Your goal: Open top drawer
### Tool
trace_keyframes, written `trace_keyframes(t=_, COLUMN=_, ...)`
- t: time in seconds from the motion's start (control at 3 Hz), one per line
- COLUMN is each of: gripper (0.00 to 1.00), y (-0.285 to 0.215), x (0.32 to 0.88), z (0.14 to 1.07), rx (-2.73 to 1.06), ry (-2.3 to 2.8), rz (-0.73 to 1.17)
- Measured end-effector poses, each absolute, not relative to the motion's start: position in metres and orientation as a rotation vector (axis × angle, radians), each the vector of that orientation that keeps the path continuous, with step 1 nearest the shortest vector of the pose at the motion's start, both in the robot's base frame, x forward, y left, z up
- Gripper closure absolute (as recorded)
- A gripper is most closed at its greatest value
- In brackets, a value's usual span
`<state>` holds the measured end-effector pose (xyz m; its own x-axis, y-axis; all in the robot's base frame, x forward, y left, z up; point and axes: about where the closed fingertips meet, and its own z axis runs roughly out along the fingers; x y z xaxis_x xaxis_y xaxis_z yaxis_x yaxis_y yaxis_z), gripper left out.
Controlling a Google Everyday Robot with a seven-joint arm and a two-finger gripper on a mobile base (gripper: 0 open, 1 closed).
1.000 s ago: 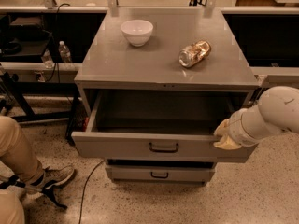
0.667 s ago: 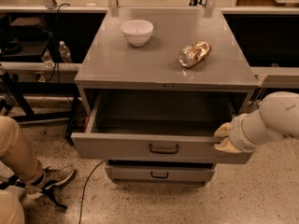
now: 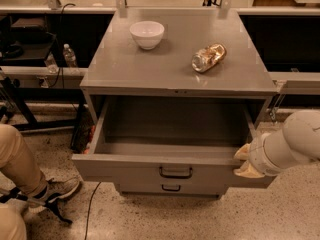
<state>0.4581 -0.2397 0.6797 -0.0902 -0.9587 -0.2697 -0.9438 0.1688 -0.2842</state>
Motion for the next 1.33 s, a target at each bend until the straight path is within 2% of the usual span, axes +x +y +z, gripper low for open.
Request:
trace_keyframes(t=0.33, gripper=1.00, y=-0.2448, x=0.4264, z=0.6797, rx=-1.811, ry=2.100, rz=-0.050)
trace_keyframes(t=0.67, gripper=1.00, y=-0.2448, x=0.4264, z=0.6797, rx=-1.811, ry=2.100, rz=-0.050)
trace_keyframes(t=1.33, gripper=0.52, y=-0.2432, x=0.4260, z=0.6801, rx=-1.816, ry=2.097, rz=-0.051)
